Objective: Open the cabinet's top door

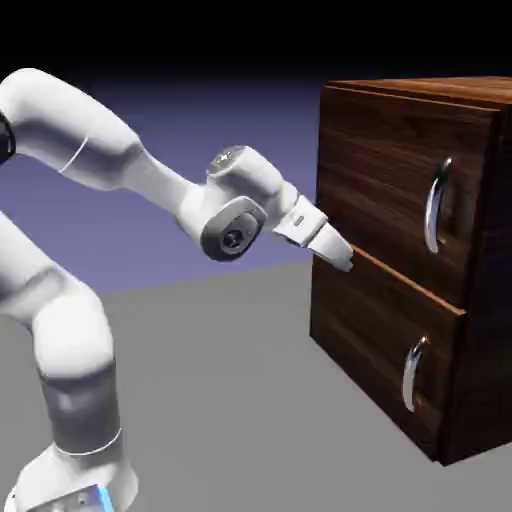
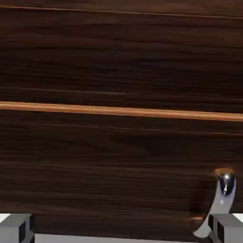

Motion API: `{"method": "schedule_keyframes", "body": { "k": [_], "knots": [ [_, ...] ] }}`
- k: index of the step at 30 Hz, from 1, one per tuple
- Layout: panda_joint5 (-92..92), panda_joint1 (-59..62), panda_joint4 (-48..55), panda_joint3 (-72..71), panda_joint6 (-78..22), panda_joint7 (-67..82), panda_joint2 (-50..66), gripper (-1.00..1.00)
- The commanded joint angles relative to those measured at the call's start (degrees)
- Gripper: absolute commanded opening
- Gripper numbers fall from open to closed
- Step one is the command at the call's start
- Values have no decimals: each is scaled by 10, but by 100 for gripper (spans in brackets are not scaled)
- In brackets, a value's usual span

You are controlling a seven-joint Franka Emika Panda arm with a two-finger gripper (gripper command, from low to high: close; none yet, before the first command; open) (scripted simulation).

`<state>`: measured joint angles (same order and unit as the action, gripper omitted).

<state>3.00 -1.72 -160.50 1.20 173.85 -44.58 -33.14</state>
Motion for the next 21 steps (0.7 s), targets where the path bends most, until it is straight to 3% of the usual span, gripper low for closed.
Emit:
{"method": "schedule_keyframes", "body": {
  "k": [1, 21],
  "knots": [
    [25, -9, 4, 10, -1, -18, -4, 100],
    [523, -180, 87, 209, -27, -369, -83, 100]
  ]
}}
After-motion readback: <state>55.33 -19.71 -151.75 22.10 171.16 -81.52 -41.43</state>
